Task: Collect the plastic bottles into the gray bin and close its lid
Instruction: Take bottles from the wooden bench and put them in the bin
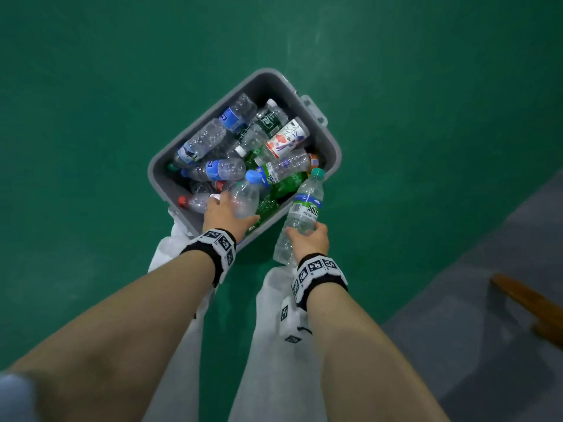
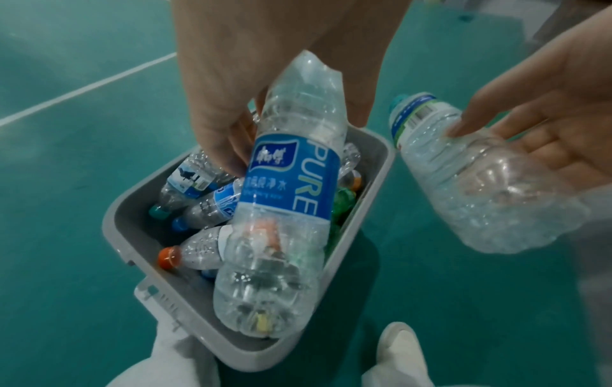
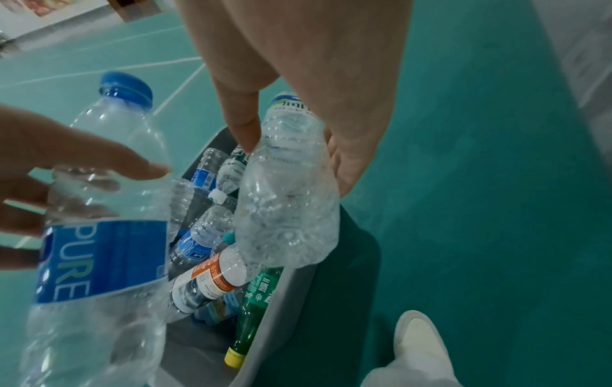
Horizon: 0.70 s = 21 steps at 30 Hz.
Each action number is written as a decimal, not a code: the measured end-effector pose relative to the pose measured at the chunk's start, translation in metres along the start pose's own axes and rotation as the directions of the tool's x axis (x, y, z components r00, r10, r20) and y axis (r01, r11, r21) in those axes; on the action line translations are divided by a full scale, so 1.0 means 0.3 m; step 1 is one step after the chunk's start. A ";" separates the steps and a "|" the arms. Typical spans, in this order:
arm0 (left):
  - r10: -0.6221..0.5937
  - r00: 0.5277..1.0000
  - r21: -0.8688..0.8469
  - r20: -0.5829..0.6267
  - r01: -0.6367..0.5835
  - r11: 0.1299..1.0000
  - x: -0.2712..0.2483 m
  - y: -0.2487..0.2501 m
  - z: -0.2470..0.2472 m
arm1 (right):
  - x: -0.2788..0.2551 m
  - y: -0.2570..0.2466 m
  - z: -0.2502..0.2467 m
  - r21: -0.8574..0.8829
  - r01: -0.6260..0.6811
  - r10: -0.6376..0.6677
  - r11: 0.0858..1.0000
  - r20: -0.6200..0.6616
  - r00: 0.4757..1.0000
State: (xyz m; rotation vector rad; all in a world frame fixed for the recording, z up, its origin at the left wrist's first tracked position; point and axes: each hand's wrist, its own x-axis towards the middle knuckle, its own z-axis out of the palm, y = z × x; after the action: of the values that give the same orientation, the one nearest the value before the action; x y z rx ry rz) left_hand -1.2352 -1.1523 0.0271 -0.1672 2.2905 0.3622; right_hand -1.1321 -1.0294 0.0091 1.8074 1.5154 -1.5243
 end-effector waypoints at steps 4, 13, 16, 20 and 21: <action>-0.027 1.000 0.097 0.010 0.026 0.995 0.191 -0.087 -0.012 | 0.095 -0.019 0.150 0.053 -0.070 0.072 0.996 -0.036 0.997; 0.164 0.986 0.432 -0.001 -0.148 0.890 0.537 -0.200 -0.046 | 0.243 -0.062 0.464 0.103 -0.123 0.137 0.987 -0.139 0.981; 0.249 0.964 0.526 0.089 -0.258 0.811 0.631 -0.217 -0.050 | 0.301 -0.061 0.540 0.115 -0.132 0.156 0.985 -0.239 0.958; 0.300 0.922 0.582 0.242 -0.386 0.716 0.714 -0.233 -0.027 | 0.370 -0.046 0.564 0.030 -0.163 0.164 0.986 -0.331 0.929; 0.306 0.913 0.585 0.271 -0.408 0.701 0.726 -0.238 -0.019 | 0.383 -0.043 0.566 -0.006 -0.165 0.153 0.986 -0.347 0.926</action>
State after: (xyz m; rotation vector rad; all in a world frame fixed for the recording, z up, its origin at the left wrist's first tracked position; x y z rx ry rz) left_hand -1.3700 -1.2231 -0.1444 0.6455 2.1503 -0.2218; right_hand -1.2446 -1.0998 -0.1479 2.2057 1.4846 -1.1407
